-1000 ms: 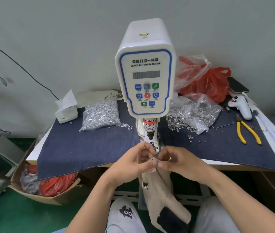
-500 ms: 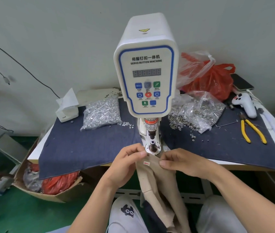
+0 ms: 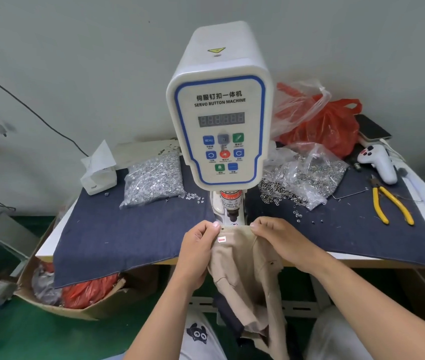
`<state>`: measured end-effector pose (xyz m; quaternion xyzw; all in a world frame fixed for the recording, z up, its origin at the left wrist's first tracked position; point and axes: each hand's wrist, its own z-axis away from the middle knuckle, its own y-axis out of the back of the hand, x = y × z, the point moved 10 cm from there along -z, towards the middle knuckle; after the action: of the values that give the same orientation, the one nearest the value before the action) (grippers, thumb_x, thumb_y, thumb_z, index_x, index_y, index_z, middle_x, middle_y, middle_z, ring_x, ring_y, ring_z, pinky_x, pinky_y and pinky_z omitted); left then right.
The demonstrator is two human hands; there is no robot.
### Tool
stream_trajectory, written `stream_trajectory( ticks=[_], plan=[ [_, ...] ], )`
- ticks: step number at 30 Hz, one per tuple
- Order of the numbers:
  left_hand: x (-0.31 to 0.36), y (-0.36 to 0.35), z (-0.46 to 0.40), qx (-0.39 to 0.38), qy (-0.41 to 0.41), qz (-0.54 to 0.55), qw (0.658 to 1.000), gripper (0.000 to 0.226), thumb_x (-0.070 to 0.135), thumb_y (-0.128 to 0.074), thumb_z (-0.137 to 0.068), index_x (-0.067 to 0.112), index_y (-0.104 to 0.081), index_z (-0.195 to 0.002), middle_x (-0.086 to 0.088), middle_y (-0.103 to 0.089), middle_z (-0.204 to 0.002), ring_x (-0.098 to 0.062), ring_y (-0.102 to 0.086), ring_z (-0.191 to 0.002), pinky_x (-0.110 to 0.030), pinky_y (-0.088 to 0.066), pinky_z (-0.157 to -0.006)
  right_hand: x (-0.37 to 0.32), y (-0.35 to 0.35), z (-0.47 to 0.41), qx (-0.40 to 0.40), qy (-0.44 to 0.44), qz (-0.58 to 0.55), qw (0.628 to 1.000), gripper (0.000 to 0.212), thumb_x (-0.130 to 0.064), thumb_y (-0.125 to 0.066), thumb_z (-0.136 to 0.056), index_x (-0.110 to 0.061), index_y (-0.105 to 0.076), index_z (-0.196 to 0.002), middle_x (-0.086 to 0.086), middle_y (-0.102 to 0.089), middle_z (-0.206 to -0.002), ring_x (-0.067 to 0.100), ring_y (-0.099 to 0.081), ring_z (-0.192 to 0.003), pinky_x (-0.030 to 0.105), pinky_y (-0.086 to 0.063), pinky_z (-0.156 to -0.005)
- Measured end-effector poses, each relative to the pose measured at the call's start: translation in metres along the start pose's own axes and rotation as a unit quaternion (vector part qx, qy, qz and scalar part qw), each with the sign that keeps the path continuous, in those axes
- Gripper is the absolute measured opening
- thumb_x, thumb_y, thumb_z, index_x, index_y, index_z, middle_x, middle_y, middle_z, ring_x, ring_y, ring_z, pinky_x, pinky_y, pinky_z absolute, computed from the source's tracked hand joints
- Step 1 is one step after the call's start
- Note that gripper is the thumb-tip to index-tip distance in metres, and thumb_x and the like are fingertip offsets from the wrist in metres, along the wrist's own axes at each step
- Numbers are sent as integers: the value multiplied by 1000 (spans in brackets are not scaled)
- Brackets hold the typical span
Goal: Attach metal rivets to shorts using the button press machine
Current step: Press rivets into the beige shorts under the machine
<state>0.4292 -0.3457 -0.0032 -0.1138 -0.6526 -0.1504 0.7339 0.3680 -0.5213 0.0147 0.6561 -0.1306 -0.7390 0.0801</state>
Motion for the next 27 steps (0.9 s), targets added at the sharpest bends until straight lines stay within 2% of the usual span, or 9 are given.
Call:
stream_trajectory(
  ticks=[2, 5, 8, 14, 17, 20, 23, 27],
  plan=[
    [-2, 0, -3, 1, 0, -3, 1000, 47, 40, -63, -95, 1, -48, -74, -8, -48, -75, -21, -40, -75, -38, -38, -71, 1, 1, -2, 5, -4, -4, 1000, 40, -27, -55, -103, -23, -38, -66, -4, -33, -69, 10, -30, -68, 24, -25, -57],
    [-5, 2, -6, 10, 7, 6, 1000, 46, 30, -61, -102, -2, -43, -74, -9, -44, -76, -23, -37, -76, -40, -36, -73, 1, 0, -4, 5, -11, -18, 1000, 39, -32, -54, -101, -22, -37, -67, 3, -30, -72, 18, -28, -70, 34, -23, -65],
    [-9, 2, -8, 9, 16, 10, 1000, 46, 30, -60, -103, -3, -44, -76, -9, -46, -77, -23, -38, -78, -41, -36, -74, 2, 0, -3, 6, -15, -21, 1000, 38, -40, -53, -97, -25, -35, -67, 3, -30, -74, 21, -25, -73, 36, -21, -67],
    [-16, 5, -10, 10, 36, 18, 999, 37, 33, -60, -102, 12, -55, -73, -9, -50, -77, -24, -42, -78, -42, -39, -74, 2, -2, -3, 9, -8, 1, 1000, 47, -47, -53, -101, -25, -31, -66, 5, -27, -73, 19, -25, -70, 36, -22, -65],
    [-17, 6, -10, 9, 34, 14, 999, 38, 38, -61, -98, 15, -53, -69, -8, -47, -73, -23, -42, -74, -40, -39, -71, 3, -1, -3, 7, -3, -1, 1000, 49, -45, -54, -103, -19, -32, -67, 5, -27, -73, 18, -25, -69, 36, -22, -66],
    [-18, 6, -10, 13, 33, 7, 999, 41, 34, -60, -102, 21, -50, -64, -4, -46, -70, -21, -41, -71, -38, -39, -68, 5, -1, -3, 1, -2, -8, 1000, 50, -42, -54, -104, -13, -32, -69, 5, -28, -74, 15, -27, -69, 36, -23, -67],
    [-20, 6, -11, 14, 39, 3, 999, 42, 31, -58, -105, 19, -52, -65, -4, -47, -70, -21, -42, -72, -38, -39, -69, 6, -1, -3, -2, 1, 2, 1000, 51, -40, -54, -105, -8, -35, -71, 3, -30, -72, 16, -29, -69, 35, -26, -68],
    [-19, 7, -10, 15, 46, 1, 999, 42, 29, -57, -106, 19, -54, -65, -4, -49, -71, -19, -44, -71, -38, -40, -70, 4, -1, -5, 8, 9, 21, 1000, 48, -40, -54, -105, -23, -39, -63, -5, -32, -66, 10, -32, -66, 32, -29, -66]
  ],
)
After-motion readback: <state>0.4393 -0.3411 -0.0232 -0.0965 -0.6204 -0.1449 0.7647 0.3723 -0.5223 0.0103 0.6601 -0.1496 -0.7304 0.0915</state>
